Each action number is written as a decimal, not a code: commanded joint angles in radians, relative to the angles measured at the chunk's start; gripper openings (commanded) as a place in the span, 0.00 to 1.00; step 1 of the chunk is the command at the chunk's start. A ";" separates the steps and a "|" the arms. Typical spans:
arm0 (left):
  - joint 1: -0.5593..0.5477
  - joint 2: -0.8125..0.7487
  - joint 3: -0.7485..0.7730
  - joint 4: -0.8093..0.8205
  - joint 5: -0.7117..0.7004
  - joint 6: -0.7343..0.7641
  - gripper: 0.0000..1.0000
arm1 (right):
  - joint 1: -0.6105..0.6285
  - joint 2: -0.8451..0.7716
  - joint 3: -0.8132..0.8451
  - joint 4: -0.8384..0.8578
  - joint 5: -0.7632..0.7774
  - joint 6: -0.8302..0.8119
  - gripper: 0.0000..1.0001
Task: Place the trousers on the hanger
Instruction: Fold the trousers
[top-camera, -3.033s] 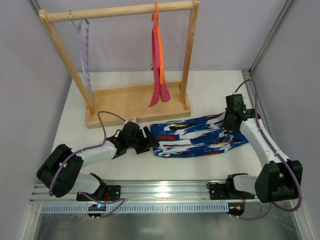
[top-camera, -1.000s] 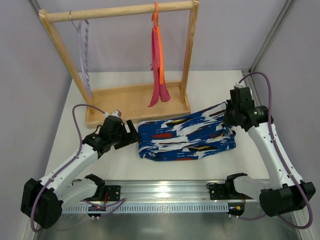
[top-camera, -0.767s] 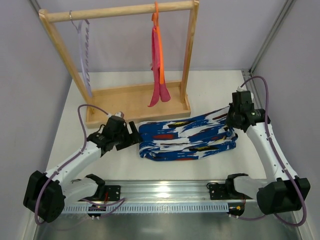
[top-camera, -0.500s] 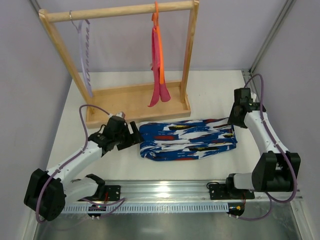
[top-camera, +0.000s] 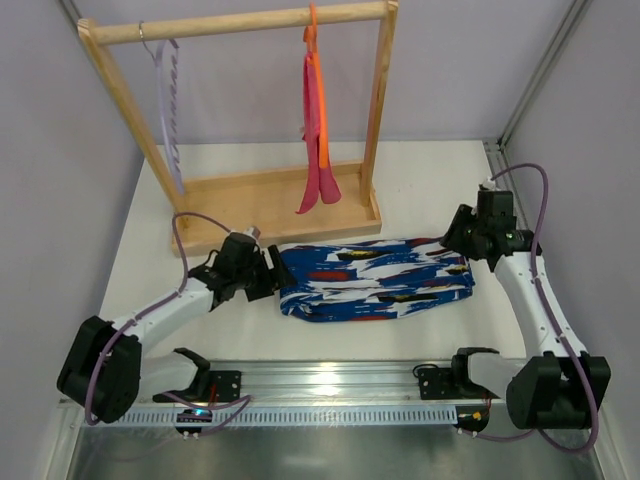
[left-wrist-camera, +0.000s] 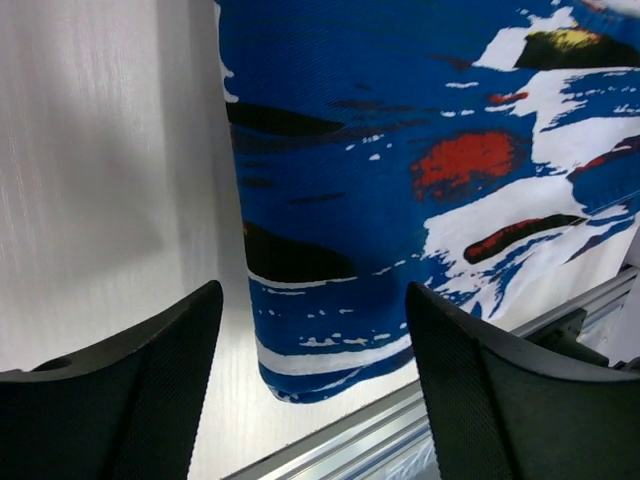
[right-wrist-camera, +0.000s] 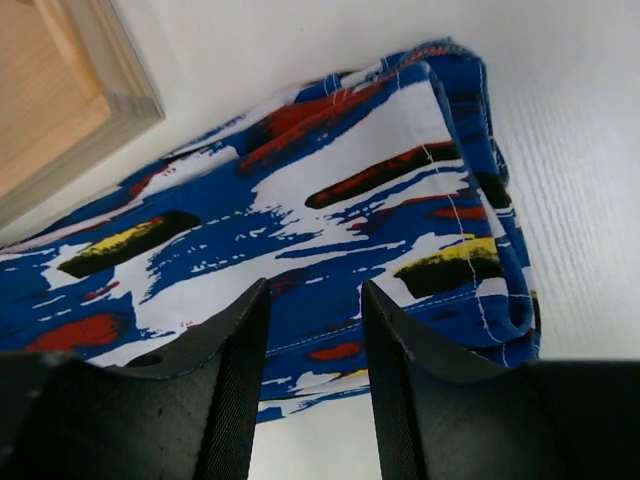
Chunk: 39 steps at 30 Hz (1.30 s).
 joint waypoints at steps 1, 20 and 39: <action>0.002 0.023 -0.026 0.075 0.034 -0.018 0.72 | 0.001 0.041 -0.102 0.097 -0.087 0.083 0.44; 0.002 -0.239 0.057 -0.102 0.051 -0.016 0.58 | 0.106 -0.171 -0.195 0.237 -0.536 0.130 0.42; -0.162 -0.091 -0.285 0.108 -0.068 -0.200 0.00 | 0.355 0.234 -0.646 1.007 -0.729 0.330 0.42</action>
